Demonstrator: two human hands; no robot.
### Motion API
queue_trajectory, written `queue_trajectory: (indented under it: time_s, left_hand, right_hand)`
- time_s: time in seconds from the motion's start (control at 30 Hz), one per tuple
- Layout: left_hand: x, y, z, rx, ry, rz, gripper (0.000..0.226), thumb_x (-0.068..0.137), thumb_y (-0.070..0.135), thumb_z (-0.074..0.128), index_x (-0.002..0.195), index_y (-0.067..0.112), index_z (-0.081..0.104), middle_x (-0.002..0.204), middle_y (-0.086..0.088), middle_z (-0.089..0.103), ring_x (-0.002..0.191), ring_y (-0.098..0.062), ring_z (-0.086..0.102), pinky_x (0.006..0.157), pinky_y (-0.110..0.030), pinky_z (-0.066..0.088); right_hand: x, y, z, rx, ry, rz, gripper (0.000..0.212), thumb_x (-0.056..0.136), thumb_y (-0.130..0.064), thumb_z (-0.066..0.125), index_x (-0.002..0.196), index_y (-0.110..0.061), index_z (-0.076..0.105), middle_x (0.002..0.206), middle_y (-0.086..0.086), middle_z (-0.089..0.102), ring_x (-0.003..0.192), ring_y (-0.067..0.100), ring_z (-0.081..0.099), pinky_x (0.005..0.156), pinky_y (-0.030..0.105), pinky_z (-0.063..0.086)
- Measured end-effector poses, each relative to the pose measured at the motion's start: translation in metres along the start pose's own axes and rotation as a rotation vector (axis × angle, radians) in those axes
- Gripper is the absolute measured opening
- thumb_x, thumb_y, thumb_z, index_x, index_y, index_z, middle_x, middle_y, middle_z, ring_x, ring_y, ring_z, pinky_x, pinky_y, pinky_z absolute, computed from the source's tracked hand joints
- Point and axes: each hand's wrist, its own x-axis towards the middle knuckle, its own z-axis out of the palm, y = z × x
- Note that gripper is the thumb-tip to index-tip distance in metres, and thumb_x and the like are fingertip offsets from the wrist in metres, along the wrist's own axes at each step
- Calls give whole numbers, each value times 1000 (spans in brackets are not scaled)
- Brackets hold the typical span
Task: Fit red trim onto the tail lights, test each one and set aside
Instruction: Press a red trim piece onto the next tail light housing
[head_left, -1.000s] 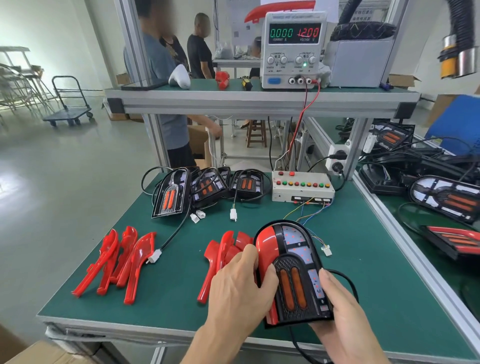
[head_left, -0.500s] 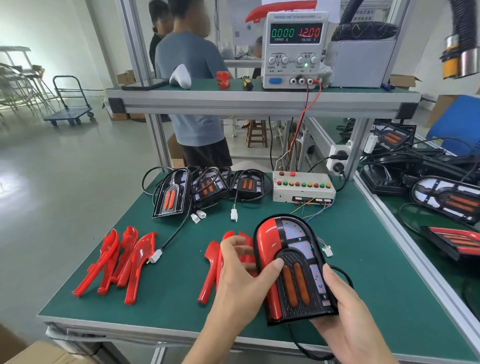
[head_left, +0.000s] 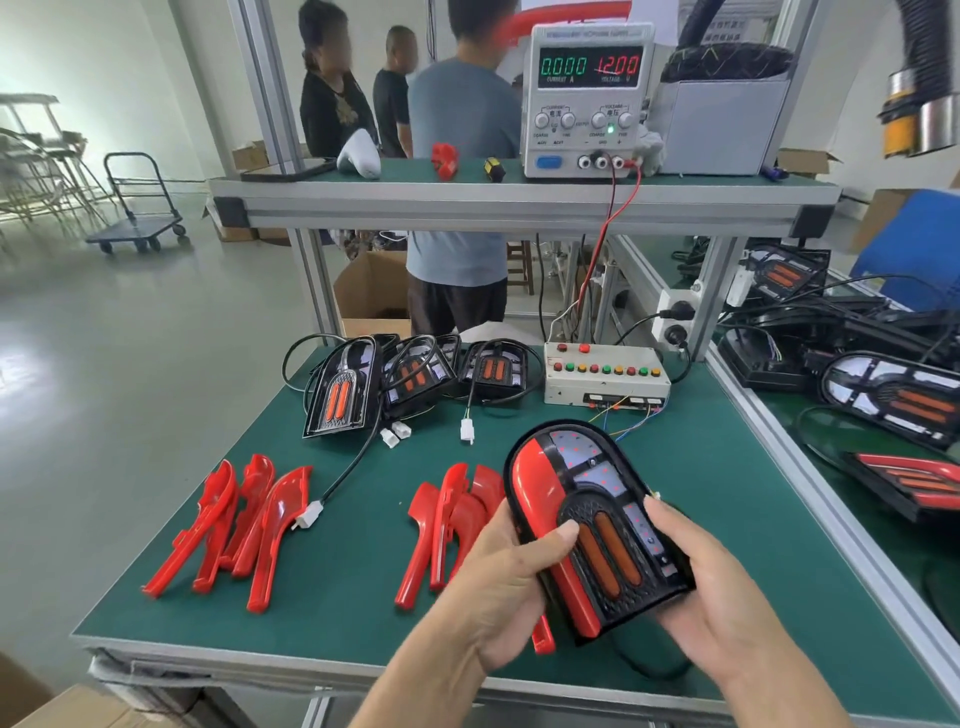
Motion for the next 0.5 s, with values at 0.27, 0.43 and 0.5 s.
queue_trajectory:
  time_s: [0.27,0.43,0.5]
  left_hand:
    - [24,-8,10,-69,182,-3,59,81,10,72,136,2,52,124,-21,70,117,-39,66,88,-52,59]
    - [34,-10,3,-141,258,38,59,83,13,71,137,0,52,126,-23,69,118,-42,65,101,-61,51]
    - [35,-13,4,-162,263,52,57,85,12,70,137,-2,51,127,-25,67,120,-44,63,103,-62,49]
  right_hand:
    - [26,-20,-15,-493,253,21,64,97,-67,42,108,-14,76,99,7,80,82,23,77,78,39,61]
    - [0,-15,-27,-977,543,-283,69,76,-94,33,96,-35,62,83,-12,72,79,10,72,77,37,54]
    - [-14,3,-19,-851,472,-217,71,71,-94,48,98,-31,64,77,-8,75,74,13,74,67,37,57]
